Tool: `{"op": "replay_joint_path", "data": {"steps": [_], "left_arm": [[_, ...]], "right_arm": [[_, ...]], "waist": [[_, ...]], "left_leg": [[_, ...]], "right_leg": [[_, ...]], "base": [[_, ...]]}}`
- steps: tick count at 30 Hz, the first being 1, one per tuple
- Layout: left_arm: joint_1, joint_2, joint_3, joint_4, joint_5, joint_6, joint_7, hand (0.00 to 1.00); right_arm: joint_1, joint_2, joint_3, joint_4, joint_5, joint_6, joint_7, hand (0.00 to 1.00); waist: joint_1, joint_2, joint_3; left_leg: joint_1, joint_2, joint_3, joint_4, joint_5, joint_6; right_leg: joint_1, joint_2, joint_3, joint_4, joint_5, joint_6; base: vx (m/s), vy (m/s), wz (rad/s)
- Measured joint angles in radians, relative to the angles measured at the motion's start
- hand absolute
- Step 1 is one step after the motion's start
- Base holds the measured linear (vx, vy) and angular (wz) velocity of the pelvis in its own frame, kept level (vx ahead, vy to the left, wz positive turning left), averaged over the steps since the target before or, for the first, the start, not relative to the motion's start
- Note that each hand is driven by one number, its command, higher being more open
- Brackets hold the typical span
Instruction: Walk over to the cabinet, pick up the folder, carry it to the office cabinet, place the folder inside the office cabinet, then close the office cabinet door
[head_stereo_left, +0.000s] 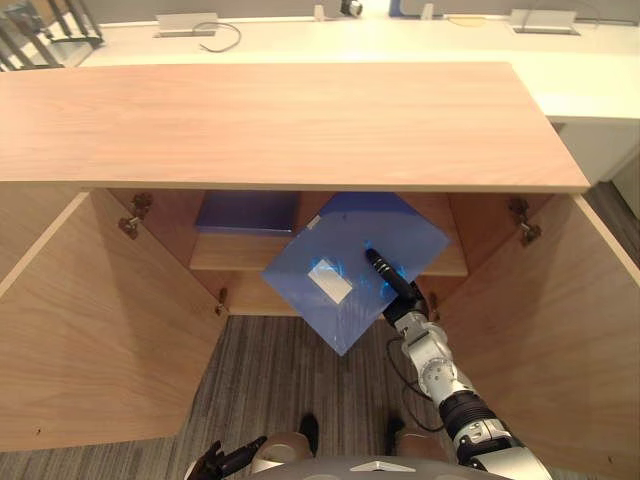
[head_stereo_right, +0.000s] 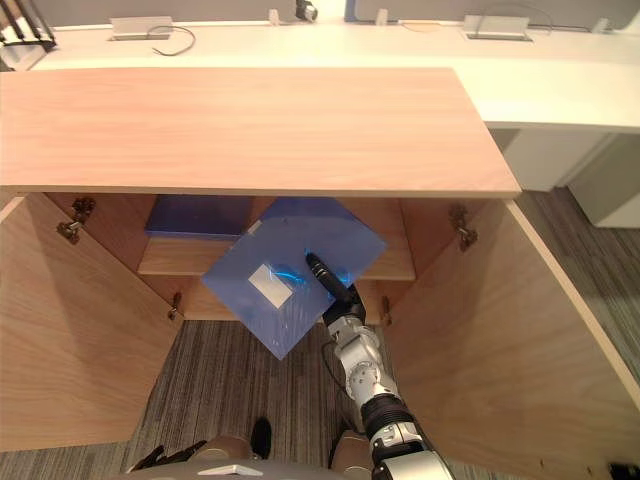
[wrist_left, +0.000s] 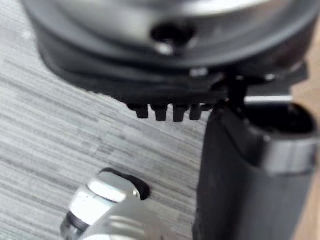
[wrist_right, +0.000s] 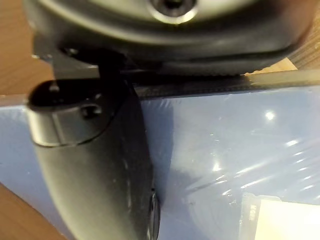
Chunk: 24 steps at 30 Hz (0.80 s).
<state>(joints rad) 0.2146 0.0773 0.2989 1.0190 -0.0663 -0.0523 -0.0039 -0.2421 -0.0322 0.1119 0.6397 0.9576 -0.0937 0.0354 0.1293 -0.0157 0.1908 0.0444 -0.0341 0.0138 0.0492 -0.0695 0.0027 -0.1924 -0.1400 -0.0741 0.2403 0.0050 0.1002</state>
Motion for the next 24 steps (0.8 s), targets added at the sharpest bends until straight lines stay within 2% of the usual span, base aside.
{"op": "replay_joint_path", "data": {"steps": [1,4,9,13,16,19,21,22,24], "left_arm": [[0.001,-0.009,0.017,0.002,0.003,0.002,0.006,1.0],[0.021,-0.048,0.049,-0.007,0.002,-0.006,0.014,1.0],[0.021,-0.053,0.062,-0.008,0.001,-0.011,0.027,1.0],[0.02,-0.058,0.051,-0.021,0.001,-0.013,0.028,1.0],[0.012,-0.058,0.031,-0.052,-0.005,-0.02,0.036,1.0],[-0.029,-0.064,0.028,-0.067,-0.008,-0.028,0.047,1.0],[-0.062,-0.074,0.008,-0.101,-0.016,-0.035,0.054,1.0],[-0.066,-0.075,0.007,-0.111,-0.02,-0.035,0.057,1.0],[-0.1,-0.074,-0.012,-0.147,-0.046,-0.035,0.066,1.0]], "right_arm": [[0.001,0.0,0.008,-0.014,0.0,0.0,0.0,0.0],[0.014,0.006,0.019,-0.069,0.001,-0.002,0.002,0.0],[0.033,0.005,0.018,-0.108,0.004,-0.023,-0.003,0.0],[0.032,0.012,0.029,-0.13,0.041,-0.028,-0.01,0.0],[0.002,0.031,0.066,-0.192,0.043,-0.031,-0.019,0.0],[-0.071,0.035,0.086,-0.217,0.077,-0.033,-0.048,0.0],[-0.157,0.035,0.085,-0.234,0.094,-0.051,-0.071,0.0],[-0.177,0.034,0.084,-0.245,0.108,-0.052,-0.079,0.0],[-0.266,0.033,0.074,-0.288,0.13,-0.075,-0.113,0.0]], "waist": [[0.007,0.013,-0.005],[0.002,0.041,-0.025],[-0.001,0.04,-0.025],[0.003,0.038,-0.024],[0.01,0.037,-0.012],[0.029,0.058,0.033],[0.035,0.085,0.069],[0.036,0.086,0.077],[0.037,0.087,0.149]], "left_leg": [[-0.005,0.015,0.0,0.011,-0.015,-0.012],[-0.035,0.062,-0.002,0.017,-0.033,-0.038],[-0.037,0.1,-0.002,0.012,-0.051,-0.067],[-0.057,0.101,0.013,0.025,-0.059,-0.078],[-0.154,0.107,0.022,0.17,-0.121,-0.072],[-0.234,0.123,0.037,0.316,-0.166,-0.063],[-0.362,0.139,0.041,0.46,-0.212,-0.049],[-0.39,0.141,0.044,0.484,-0.224,-0.042],[-0.482,0.144,0.053,0.588,-0.27,-0.025]], "right_leg": [[0.004,0.003,-0.023,-0.008,-0.016,-0.025],[0.026,0.049,-0.056,-0.105,0.005,-0.041],[0.054,0.087,-0.073,-0.163,0.022,-0.054],[0.053,0.087,-0.074,-0.191,0.037,-0.036],[0.018,0.09,-0.073,-0.185,0.05,-0.048],[-0.027,0.096,-0.067,-0.126,0.05,-0.049],[-0.142,0.101,-0.066,-0.023,0.04,-0.063],[-0.174,0.101,-0.065,0.001,0.034,-0.069],[-0.267,0.093,-0.056,0.098,-0.003,-0.071]], "base": [[0.12,-0.127,0.08],[0.15,-0.119,0.0],[0.14,-0.054,0.01],[0.08,0.035,0.01],[-0.01,0.051,-0.04],[-0.08,0.048,-0.17],[-0.23,0.103,-0.2],[-0.28,0.139,-0.23],[-0.31,0.138,-0.2]]}}
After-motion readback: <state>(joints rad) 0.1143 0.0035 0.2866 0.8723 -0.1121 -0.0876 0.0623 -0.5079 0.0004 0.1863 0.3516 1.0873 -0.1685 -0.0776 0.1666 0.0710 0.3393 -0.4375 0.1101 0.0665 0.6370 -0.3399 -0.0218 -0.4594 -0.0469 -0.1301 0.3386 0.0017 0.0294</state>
